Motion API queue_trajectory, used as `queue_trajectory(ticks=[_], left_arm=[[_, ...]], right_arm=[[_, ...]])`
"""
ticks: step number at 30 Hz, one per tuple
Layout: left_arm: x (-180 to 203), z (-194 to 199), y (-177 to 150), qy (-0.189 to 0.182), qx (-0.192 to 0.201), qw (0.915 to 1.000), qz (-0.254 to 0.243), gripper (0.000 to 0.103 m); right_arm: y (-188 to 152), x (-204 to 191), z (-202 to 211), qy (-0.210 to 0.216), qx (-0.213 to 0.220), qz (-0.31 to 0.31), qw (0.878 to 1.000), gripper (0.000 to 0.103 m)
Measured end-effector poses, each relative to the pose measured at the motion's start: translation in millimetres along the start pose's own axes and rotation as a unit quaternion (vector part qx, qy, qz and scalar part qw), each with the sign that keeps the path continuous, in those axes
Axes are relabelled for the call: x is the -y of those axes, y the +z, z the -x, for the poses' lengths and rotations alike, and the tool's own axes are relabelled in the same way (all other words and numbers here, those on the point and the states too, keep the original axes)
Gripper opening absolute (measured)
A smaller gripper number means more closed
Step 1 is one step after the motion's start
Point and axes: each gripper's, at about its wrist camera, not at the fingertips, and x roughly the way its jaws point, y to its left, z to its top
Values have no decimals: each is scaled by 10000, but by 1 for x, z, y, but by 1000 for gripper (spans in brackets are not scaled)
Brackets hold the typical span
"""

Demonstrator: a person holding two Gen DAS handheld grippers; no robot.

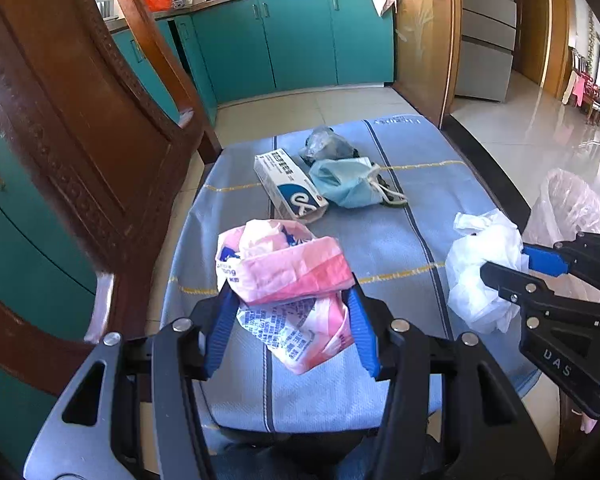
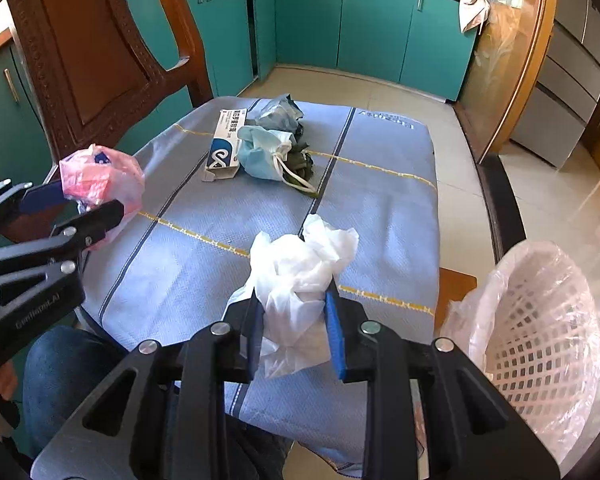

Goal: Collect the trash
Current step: 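Grasp the white plastic bag with right tool while left tool grasps the pink paper bag, then carry white bag and pink bag over the wastebasket and open both tools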

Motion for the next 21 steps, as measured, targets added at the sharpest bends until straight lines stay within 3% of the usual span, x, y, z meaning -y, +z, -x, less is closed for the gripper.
queue_trajectory(ticks=[21], left_arm=[[12,-5,-10,-34,-86,9999,-114,53]], right_arm=[[-4,0,20,-99,191,-31,9998,28]])
